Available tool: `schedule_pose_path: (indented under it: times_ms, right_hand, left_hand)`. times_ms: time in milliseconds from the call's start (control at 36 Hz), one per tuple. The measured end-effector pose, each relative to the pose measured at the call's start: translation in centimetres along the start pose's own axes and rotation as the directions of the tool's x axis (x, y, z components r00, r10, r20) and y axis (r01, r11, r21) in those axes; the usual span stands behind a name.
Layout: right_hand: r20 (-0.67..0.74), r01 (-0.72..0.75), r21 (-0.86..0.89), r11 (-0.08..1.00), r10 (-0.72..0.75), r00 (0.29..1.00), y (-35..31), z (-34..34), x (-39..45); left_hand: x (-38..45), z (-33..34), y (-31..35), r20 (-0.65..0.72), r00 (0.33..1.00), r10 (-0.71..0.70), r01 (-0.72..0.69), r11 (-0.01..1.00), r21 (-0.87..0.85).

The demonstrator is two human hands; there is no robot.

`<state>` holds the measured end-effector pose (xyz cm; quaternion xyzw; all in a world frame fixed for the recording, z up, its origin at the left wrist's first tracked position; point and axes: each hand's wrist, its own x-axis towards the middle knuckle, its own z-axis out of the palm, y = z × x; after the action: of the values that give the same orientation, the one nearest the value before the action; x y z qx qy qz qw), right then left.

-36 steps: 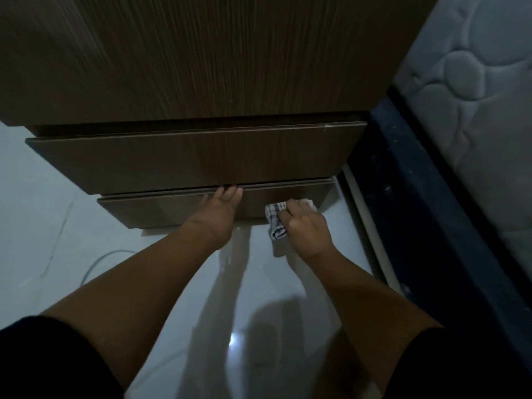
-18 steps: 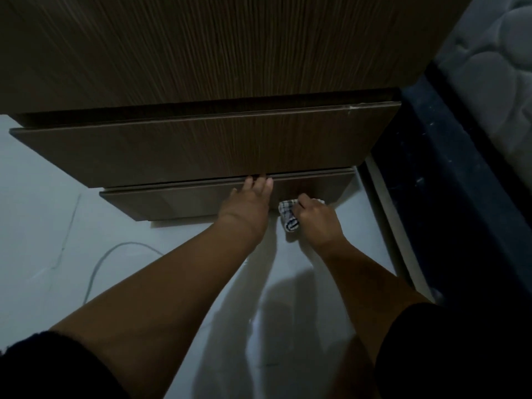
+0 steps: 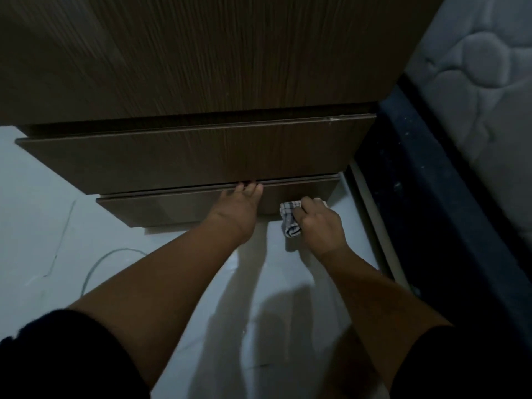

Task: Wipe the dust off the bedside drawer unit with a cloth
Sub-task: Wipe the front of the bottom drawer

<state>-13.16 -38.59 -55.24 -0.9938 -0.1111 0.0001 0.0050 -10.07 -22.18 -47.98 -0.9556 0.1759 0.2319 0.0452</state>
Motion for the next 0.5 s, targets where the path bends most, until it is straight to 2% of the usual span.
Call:
schedule_pose_path:
  times_ms: [111,222,361,500]
  right_hand:
    - [-0.214,0.037,-0.1,0.994,-0.058,0.975,2.0,-3.2,-0.2]
    - [-0.322,0.058,-0.134,0.989,-0.099,0.942,3.9,-4.3,0.3]
    - [-0.273,0.045,-0.111,0.993,-0.074,0.959,4.3,-3.3,1.0]
    - [-0.045,-0.027,-0.011,1.0,0.026,0.999,4.0,-0.2,1.4]
  left_hand:
    - [-0.5,-0.2,0.2,-0.047,0.999,0.023,-0.022,1.0,0.01]
    - [-0.1,-0.2,1.3,-0.072,0.995,0.065,-0.064,0.998,0.016]
    - [0.7,0.3,1.9,-0.06,0.998,0.036,-0.035,0.999,0.01]
    - [0.9,0.3,2.2,-0.043,0.998,0.037,-0.035,0.998,0.046]
